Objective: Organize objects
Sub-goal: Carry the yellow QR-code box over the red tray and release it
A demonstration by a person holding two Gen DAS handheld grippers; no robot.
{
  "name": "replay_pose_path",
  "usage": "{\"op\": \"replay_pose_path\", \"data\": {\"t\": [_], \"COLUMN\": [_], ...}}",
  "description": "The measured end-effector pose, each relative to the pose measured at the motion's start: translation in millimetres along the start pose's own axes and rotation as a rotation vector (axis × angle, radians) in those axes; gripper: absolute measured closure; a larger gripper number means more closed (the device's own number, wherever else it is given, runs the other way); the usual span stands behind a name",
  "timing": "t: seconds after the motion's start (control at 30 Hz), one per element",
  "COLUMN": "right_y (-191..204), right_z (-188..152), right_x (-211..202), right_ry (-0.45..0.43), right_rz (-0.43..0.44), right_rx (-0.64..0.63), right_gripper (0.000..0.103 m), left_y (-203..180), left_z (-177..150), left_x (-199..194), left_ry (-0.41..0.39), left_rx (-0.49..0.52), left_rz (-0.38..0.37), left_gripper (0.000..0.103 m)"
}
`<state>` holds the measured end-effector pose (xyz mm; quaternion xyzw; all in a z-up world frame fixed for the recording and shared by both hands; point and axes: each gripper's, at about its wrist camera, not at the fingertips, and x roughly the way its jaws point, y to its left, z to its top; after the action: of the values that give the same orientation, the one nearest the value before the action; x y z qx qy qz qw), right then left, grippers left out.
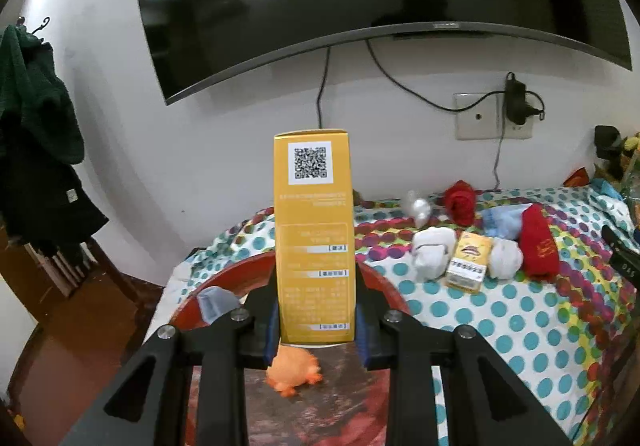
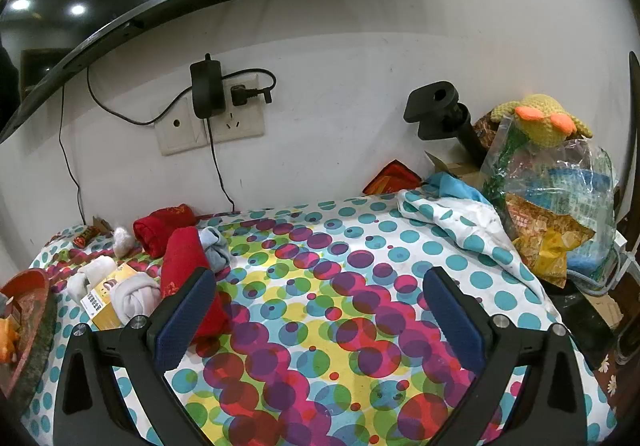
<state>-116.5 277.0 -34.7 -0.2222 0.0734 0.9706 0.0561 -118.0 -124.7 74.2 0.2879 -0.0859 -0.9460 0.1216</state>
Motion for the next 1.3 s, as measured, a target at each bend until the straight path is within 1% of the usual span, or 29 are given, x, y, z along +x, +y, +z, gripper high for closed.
{"op": "replay_pose_path", "data": {"t": [0.23,0.43,0.6,0.73,0.83,0.97,1.13,1.23,1.3], "right_y": [2,2,2,3,3,4,5,5,5], "right_z": [0,0,0,0,0,0,0,0,0], "right_x": [-1,-1,-1,0,0,0,0,0,0], "right_ry": [-0.001,-0.001,-0.001,0.001,0.005,0.006,0.007,0.005,0.006], "right_rz": [-0.005,-0.006,-0.005,-0.004,-0.008,-0.013,-0.011,-0.013,-0.013], "right_rx": [-0.021,-0.022,-0.023,-0.025,-0.029,-0.038,-0.036,-0.036,-0.037], "right_gripper": [0.0,0.0,0.0,0.0,0.0,0.0,0.0,0.0,0.0], "left_y": [28,57,82,111,130,154,154,151,148], "left_z": [-12,-32,-50,-67,-86,-107,-119,-120,-120], "left_x": [4,14,23,25,25,21,22,28,36], "left_ry": [0.03,0.076,0.116,0.147,0.163,0.192,0.232,0.258,0.288], "left_rx": [-0.018,-0.034,-0.057,-0.109,-0.106,-0.137,-0.127,-0.153,-0.177], "left_rz": [0.053,0.107,0.139,0.133,0.134,0.102,0.055,0.032,0.02], "left_gripper": [0.074,0.074,0.074,0.074,0.074,0.074,0.074,0.074,0.074]}}
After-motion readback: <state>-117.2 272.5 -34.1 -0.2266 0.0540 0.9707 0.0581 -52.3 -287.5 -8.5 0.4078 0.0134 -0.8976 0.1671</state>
